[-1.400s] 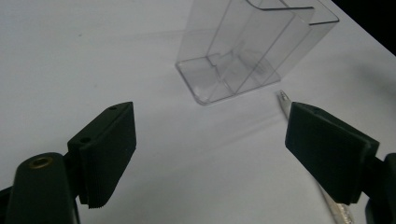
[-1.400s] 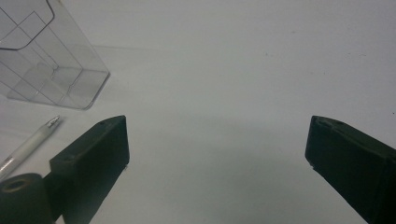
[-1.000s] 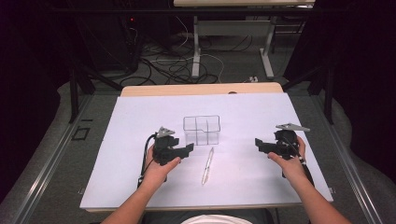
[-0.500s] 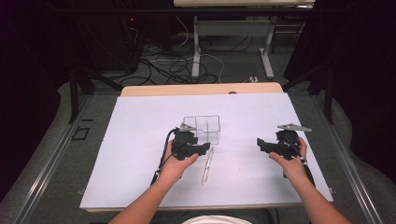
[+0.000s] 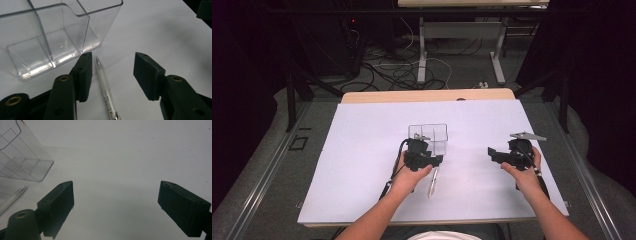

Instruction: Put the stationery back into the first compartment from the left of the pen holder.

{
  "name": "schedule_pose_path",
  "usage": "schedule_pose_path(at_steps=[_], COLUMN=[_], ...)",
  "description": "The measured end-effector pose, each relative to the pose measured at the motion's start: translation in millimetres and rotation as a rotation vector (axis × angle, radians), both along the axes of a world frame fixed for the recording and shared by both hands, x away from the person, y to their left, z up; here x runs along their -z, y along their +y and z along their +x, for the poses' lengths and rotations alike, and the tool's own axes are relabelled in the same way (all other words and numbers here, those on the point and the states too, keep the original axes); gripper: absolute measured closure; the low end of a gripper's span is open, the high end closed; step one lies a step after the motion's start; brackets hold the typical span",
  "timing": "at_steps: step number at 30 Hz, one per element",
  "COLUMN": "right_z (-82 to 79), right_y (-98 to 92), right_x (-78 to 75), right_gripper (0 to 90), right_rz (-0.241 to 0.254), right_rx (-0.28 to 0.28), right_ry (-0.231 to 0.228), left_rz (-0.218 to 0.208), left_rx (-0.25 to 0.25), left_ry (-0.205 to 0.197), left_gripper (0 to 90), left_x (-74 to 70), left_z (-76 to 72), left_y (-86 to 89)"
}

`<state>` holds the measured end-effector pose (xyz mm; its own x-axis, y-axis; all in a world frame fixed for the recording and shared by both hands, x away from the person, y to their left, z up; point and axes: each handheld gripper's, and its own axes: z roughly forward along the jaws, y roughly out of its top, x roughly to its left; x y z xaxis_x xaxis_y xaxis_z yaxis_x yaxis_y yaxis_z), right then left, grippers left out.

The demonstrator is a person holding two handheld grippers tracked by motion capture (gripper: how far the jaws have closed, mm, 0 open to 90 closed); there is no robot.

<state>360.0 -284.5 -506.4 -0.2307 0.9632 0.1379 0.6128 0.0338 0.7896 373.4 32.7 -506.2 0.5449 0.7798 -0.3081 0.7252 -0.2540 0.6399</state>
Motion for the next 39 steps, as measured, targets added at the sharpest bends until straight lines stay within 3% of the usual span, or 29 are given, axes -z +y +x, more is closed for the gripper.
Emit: schedule_pose_path(at_steps=[15,22,31,39], right_z=[-0.4,0.0,-0.1,0.1], right_y=[1.5,1.1,1.2,1.9], right_x=[1.1,1.8,2.2,2.6], right_gripper=[14.4,14.5,14.5,14.6], right_rz=[-0.001,0.002,0.0,0.001], right_rx=[-0.016,-0.016,-0.02,-0.024], right_ry=[0.006,0.012,0.016,0.018], left_rz=[0.063,0.056,0.077,0.096], left_rx=[-0.019,-0.025,0.001,-0.007], left_ry=[0.15,0.213,0.248,0.258], left_gripper=[63.5,66.7,69.0,71.3], left_x=[19.1,25.4,30.6,32.5], left_z=[10.0,17.9,18.3,19.4], left_y=[-8.2,-7.3,-14.4,-17.9])
